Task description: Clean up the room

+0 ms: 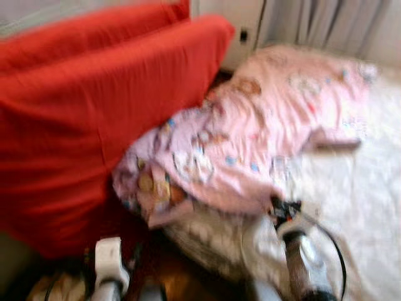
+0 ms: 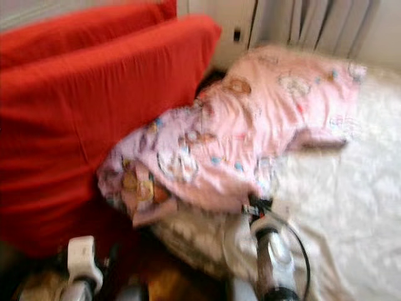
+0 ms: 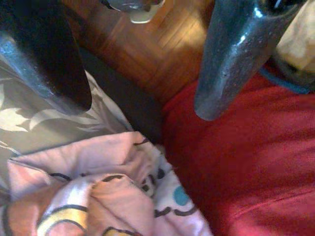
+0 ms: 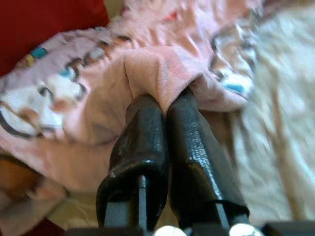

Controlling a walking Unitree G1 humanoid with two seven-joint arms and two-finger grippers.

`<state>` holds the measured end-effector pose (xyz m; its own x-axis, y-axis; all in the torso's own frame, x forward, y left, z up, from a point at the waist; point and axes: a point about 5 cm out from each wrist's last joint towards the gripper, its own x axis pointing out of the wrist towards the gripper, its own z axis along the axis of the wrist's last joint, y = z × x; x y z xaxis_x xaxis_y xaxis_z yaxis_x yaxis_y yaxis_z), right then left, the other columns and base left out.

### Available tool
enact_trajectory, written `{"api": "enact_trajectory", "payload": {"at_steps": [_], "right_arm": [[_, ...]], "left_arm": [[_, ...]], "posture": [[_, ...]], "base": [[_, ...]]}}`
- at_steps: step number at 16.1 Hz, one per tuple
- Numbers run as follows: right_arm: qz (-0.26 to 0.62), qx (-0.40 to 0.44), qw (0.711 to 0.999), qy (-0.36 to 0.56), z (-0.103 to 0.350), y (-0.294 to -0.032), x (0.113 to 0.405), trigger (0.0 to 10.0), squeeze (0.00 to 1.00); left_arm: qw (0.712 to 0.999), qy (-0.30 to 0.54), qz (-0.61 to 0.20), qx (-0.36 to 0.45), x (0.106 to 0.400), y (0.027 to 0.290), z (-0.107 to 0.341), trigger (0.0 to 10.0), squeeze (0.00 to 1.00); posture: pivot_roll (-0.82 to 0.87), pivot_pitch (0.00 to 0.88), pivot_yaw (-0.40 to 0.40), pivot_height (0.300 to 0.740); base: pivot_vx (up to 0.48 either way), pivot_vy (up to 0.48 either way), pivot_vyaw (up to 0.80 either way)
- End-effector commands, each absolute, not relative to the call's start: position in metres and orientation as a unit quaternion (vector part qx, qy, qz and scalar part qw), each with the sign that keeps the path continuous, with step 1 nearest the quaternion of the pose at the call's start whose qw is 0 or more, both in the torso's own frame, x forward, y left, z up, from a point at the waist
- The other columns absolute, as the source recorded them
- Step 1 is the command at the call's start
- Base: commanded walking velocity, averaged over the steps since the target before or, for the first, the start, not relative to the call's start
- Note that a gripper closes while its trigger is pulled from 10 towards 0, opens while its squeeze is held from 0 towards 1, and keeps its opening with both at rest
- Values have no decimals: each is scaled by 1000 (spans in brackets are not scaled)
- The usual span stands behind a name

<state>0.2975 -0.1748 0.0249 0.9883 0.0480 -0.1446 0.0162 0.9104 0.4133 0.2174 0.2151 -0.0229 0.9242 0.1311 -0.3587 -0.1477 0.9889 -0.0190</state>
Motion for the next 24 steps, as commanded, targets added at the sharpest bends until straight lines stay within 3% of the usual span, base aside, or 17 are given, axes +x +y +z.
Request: {"api": "enact_trajectory", "payload": {"at_steps": [1,4,11,18,24], "right_arm": [[4,207,976,64,30,-176,301,10000,0],[8,195,979,56,36,-175,304,10000,0],[-1,171,983,66,35,-176,304,10000,0],[-10,149,987,61,37,-178,304,10000,0],[-18,141,988,59,36,-176,304,10000,0]], "left_arm": [[974,207,90,-24,206,225,-32,10000,0],[962,247,114,-26,193,236,-46,10000,0],[938,331,106,-20,167,229,-71,10000,0],[928,356,107,-30,154,229,-79,10000,0],[904,408,123,-32,115,252,-88,10000,0]], "posture": [[28,84,-17,725],[27,92,-19,740],[16,100,-22,740],[19,100,-21,740],[26,98,-14,740]], "base": [[0,0,0],[0,0,0],[0,0,0],[0,0,0],[0,0,0]]}}
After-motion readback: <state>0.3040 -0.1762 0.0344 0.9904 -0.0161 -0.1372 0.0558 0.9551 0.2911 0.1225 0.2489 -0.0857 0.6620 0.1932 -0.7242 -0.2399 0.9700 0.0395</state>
